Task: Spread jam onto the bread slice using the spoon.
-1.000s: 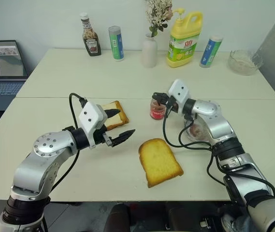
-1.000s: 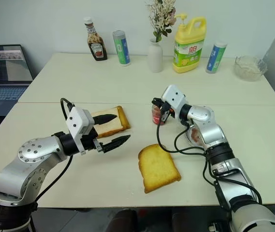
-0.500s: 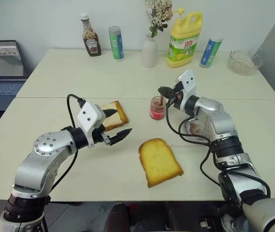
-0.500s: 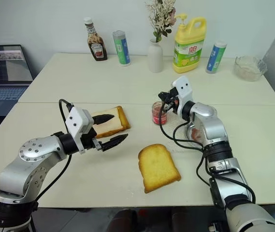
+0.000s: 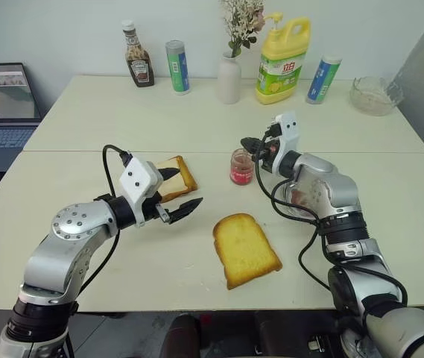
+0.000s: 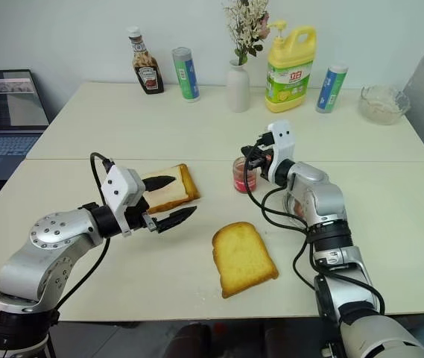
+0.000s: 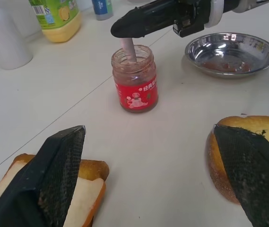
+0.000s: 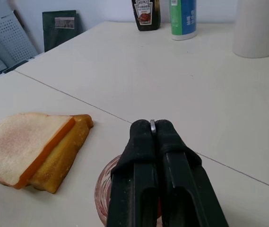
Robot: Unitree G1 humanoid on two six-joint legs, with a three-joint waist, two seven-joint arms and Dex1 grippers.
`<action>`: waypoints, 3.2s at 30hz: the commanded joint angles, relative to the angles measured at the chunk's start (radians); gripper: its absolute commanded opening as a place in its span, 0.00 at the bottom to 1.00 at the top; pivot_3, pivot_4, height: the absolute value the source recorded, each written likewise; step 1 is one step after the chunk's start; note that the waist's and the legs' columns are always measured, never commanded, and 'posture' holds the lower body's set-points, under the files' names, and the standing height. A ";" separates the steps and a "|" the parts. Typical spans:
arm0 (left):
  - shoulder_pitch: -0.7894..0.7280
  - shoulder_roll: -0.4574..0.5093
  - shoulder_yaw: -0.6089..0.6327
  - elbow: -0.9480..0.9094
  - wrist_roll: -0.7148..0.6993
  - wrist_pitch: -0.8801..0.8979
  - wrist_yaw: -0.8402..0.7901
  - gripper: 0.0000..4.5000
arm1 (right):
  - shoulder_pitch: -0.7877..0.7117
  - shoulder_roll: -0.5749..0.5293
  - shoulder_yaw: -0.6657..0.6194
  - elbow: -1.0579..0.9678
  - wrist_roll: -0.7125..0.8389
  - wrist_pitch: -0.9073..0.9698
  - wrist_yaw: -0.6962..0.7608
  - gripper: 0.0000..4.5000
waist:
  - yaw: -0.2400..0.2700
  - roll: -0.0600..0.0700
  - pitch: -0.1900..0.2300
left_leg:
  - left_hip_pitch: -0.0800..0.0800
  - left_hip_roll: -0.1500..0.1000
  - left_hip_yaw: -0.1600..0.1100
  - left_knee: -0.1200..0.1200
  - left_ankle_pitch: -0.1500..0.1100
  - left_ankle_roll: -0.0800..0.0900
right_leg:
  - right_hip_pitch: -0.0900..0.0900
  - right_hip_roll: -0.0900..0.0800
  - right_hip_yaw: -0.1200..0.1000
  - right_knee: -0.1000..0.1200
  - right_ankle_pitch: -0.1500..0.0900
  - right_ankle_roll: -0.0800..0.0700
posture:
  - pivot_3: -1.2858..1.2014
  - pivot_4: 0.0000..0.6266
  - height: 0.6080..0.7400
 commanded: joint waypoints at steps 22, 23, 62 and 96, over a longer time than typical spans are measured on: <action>-0.029 -0.007 -0.020 0.006 0.022 -0.043 -0.019 1.00 | -0.086 0.051 -0.222 -0.045 0.247 0.146 -0.166 0.01 | -0.001 0.000 0.000 | 0.000 0.000 0.000 0.000 0.000 0.000 | 0.000 0.000 0.000 0.000 0.000 0.000 | 0.52 0.24 1.00; -0.030 -0.007 -0.020 0.009 0.023 -0.045 -0.020 1.00 | -0.089 0.053 -0.231 -0.042 0.256 0.151 -0.174 0.01 | -0.001 0.000 0.000 | 0.000 0.000 0.000 0.000 0.000 0.000 | 0.000 0.000 0.000 0.000 0.000 0.000 | 0.52 0.24 1.00; -0.078 -0.017 -0.029 0.045 0.014 -0.059 -0.053 1.00 | -0.118 0.041 -0.478 -0.017 0.544 0.314 -0.418 0.01 | -0.001 0.000 0.000 | -0.001 0.000 0.001 -0.001 0.000 0.000 | 0.000 0.000 0.000 -0.001 0.000 0.000 | 0.52 0.24 1.00; 0.415 0.116 0.136 -0.313 -0.112 -0.090 -0.205 1.00 | 0.342 -0.111 -0.110 -0.815 0.831 0.495 -0.324 0.01 | -0.008 0.000 0.000 | -0.002 0.001 0.000 -0.002 0.000 0.000 | -0.001 0.001 0.001 -0.004 0.000 0.000 | 0.52 0.24 1.00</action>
